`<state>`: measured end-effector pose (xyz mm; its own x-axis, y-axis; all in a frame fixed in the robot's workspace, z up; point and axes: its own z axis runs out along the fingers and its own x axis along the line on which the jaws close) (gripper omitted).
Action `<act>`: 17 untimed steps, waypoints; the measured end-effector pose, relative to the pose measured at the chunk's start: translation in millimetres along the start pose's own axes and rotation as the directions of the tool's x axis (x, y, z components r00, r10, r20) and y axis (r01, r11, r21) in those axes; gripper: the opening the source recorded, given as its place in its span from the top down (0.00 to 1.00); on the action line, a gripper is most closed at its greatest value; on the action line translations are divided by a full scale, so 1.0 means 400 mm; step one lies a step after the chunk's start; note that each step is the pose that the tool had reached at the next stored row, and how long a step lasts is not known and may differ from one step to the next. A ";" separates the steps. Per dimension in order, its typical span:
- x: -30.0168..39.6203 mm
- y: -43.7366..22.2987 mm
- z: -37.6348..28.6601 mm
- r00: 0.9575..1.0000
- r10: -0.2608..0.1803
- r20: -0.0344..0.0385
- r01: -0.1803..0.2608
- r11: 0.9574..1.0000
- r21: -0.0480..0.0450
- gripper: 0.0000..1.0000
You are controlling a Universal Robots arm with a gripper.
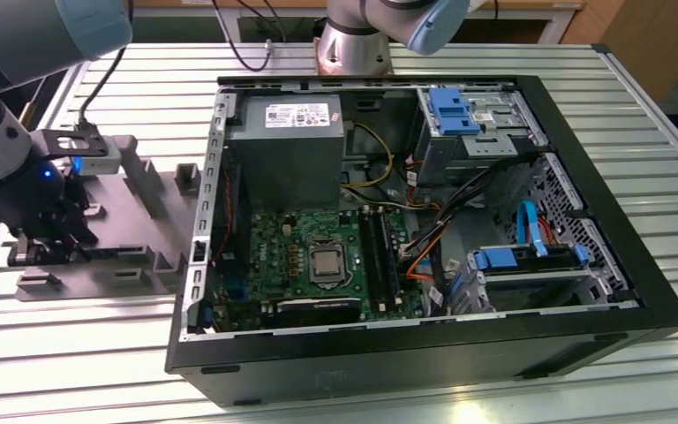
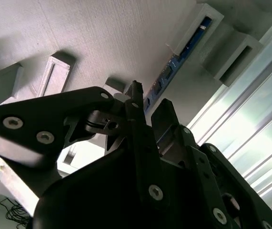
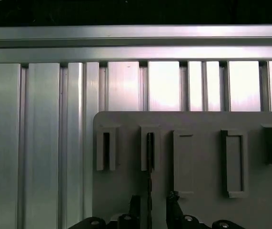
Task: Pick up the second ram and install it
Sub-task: 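Pick up the second ram and move it above second insertion slot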
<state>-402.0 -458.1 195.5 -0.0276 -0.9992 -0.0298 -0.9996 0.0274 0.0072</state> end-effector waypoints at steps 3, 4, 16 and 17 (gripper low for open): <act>0.002 0.002 0.007 1.000 0.000 0.000 0.000 1.000 0.000 0.65; 0.002 0.003 0.008 1.000 0.000 0.000 0.000 1.000 0.000 0.65; 0.003 0.011 0.015 1.000 0.000 0.000 0.000 1.000 0.000 0.73; 0.003 0.011 0.016 1.000 0.000 0.000 0.000 1.000 0.000 0.73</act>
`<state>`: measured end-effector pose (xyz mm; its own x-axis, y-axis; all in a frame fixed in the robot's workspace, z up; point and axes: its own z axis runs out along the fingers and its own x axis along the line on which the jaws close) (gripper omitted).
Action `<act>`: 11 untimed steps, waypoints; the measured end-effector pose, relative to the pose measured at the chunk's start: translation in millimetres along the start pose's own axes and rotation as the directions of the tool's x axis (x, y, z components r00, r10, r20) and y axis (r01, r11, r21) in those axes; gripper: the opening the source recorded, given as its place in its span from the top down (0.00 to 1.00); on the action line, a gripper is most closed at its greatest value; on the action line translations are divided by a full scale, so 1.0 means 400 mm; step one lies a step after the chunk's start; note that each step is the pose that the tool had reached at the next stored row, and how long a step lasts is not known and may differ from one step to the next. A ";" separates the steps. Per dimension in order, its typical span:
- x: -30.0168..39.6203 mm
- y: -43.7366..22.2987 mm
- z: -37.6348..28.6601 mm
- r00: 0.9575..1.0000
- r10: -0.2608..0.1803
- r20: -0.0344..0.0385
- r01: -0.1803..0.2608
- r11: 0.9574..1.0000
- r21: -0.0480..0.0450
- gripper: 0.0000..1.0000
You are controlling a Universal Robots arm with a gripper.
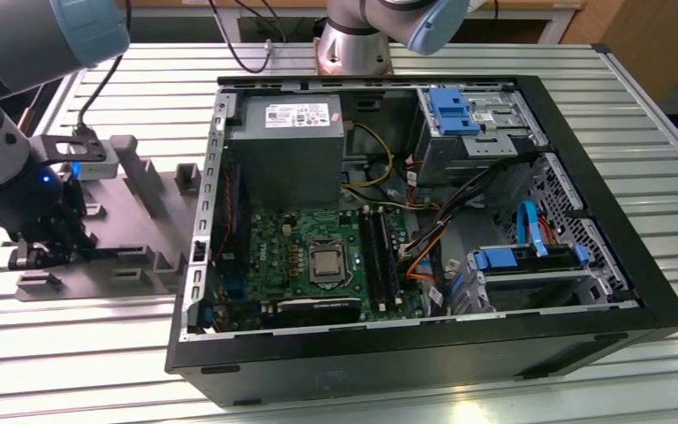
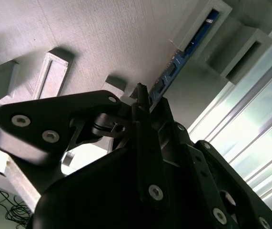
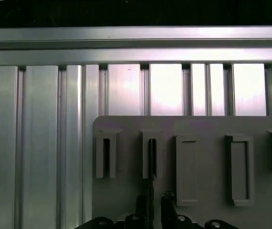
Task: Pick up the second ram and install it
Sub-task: 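Pick up the second ram and move it above second insertion slot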
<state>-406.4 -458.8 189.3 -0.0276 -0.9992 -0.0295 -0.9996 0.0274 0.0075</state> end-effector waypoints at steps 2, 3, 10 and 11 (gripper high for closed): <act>0.000 0.000 0.000 1.000 0.000 0.000 0.000 1.000 0.000 0.73; 0.000 0.000 0.001 1.000 0.000 0.000 0.000 1.000 0.000 0.73; 0.000 -0.001 0.001 1.000 0.000 0.000 0.000 1.000 0.000 0.75; 0.000 -0.001 0.001 1.000 0.000 0.000 0.000 1.000 0.000 0.82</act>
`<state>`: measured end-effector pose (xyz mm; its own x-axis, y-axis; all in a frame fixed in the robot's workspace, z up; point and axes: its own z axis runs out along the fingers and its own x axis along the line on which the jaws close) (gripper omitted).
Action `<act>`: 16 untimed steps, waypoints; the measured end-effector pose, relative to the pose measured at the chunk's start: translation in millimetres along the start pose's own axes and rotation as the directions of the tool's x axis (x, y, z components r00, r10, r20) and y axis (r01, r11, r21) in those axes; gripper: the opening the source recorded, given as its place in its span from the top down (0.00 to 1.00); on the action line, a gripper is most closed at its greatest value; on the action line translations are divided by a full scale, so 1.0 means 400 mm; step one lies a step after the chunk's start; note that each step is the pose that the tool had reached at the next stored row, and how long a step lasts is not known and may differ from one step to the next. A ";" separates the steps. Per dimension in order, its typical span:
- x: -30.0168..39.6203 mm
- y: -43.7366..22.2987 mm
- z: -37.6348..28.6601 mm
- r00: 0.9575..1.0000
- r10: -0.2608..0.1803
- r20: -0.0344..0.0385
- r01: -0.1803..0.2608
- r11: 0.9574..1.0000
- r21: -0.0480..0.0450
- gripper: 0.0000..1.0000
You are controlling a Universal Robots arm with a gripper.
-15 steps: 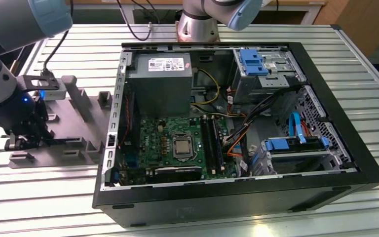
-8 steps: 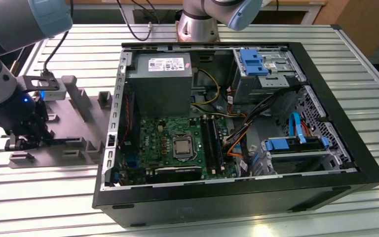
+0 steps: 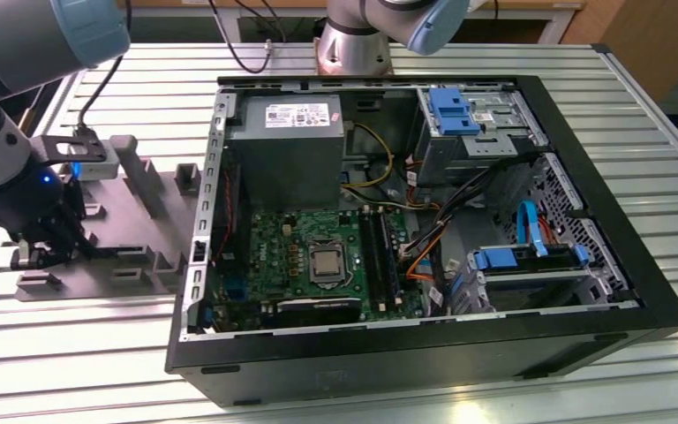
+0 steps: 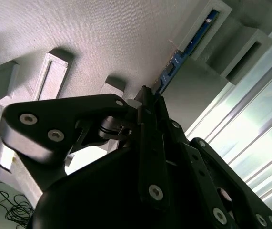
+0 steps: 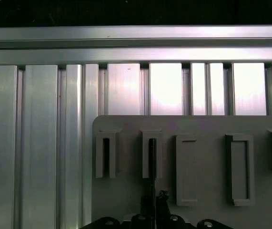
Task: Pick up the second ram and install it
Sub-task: 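Pick up the second ram and move it above second insertion slot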
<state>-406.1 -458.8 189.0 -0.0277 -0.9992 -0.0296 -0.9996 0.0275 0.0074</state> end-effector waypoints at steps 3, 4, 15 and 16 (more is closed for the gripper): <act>0.000 0.000 0.000 1.000 0.000 0.000 0.000 1.000 0.000 0.82; 0.000 0.000 0.000 1.000 0.000 0.000 0.000 1.000 0.000 0.83; 0.000 0.000 -0.001 1.000 0.000 0.000 0.000 1.000 0.000 0.86; 0.000 0.000 -0.003 1.000 0.000 0.000 0.000 1.000 0.000 0.86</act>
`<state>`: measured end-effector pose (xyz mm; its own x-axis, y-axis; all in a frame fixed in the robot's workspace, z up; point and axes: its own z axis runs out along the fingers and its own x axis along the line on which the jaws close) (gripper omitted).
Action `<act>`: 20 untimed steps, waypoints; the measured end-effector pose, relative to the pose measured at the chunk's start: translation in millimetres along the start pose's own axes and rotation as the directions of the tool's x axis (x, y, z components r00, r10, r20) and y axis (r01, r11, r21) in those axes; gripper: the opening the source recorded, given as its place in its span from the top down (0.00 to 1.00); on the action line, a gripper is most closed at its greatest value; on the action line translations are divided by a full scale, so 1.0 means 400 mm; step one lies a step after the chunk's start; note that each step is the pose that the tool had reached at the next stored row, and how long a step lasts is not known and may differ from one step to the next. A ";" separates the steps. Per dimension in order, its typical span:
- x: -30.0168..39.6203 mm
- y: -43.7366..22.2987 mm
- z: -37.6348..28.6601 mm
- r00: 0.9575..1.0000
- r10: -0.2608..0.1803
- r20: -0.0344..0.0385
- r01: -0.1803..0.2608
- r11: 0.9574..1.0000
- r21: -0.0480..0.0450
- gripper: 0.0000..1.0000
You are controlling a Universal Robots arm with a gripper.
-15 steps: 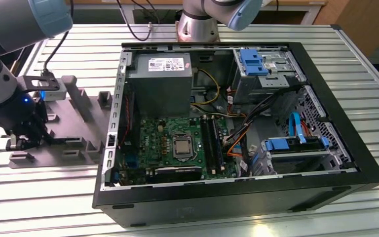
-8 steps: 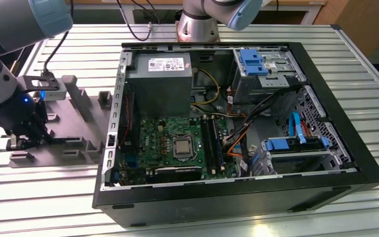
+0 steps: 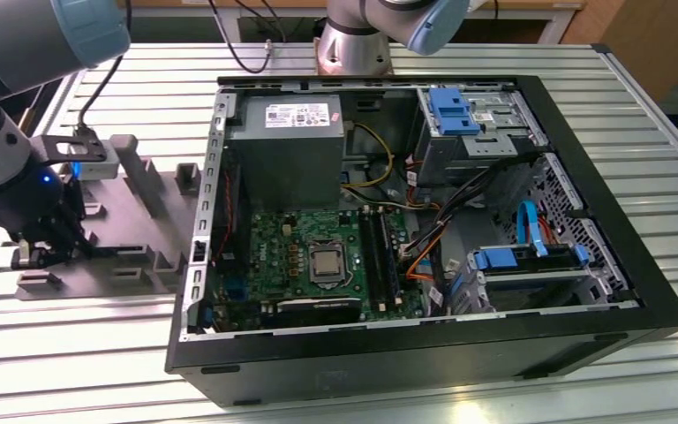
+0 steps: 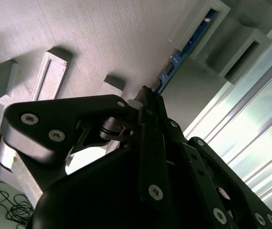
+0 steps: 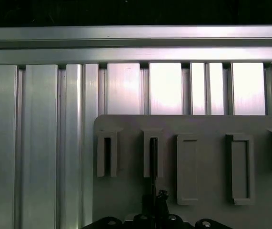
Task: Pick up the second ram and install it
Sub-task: 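Pick up the second ram and move it above second insertion slot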
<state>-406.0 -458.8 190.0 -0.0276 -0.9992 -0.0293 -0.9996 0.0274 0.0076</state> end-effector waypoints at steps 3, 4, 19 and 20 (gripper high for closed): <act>0.000 0.000 -0.006 1.000 0.000 0.000 0.000 1.000 0.000 0.86; 0.000 0.000 -0.009 1.000 0.000 0.000 0.000 1.000 0.000 0.86; -0.002 0.001 -0.069 1.000 0.000 0.000 0.000 1.000 0.000 0.86; -0.002 0.001 -0.074 1.000 0.000 0.000 0.000 1.000 0.000 0.86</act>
<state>-406.0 -458.8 219.7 -0.0277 -0.9992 -0.0296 -0.9996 0.0275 0.0074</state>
